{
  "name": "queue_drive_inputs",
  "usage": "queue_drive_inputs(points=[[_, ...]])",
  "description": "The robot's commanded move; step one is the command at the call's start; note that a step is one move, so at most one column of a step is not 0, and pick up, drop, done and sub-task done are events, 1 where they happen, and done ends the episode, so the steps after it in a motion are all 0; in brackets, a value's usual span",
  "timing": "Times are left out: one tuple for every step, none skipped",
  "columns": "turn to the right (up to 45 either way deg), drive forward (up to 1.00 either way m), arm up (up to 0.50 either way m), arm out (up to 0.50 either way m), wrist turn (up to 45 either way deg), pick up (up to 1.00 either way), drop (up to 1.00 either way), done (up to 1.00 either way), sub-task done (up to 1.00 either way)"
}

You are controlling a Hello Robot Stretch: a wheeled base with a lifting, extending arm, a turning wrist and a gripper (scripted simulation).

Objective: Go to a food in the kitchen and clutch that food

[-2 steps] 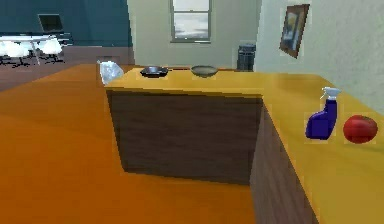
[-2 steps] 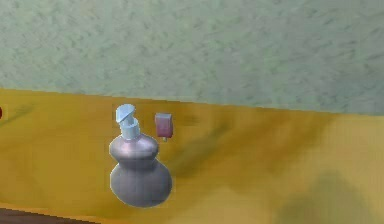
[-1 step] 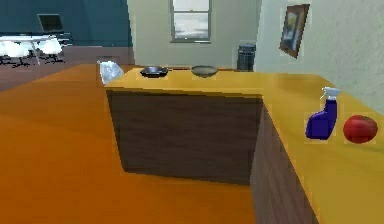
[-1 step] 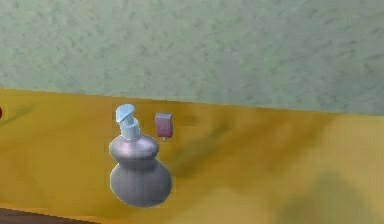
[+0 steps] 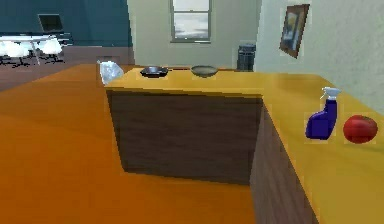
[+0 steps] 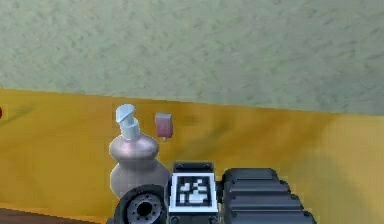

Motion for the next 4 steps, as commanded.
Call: queue_drive_inputs(points=[[0.0,0.0,0.0,0.28,0.0,0.0,0.0,0.0,0.0],[0.0,0.0,0.0,0.0,45.0,0.0,0.0,0.0,0.0],[0.0,0.0,0.0,0.0,45.0,0.0,0.0,0.0,0.0],[0.0,0.0,0.0,0.0,45.0,0.0,0.0,0.0,0.0]])
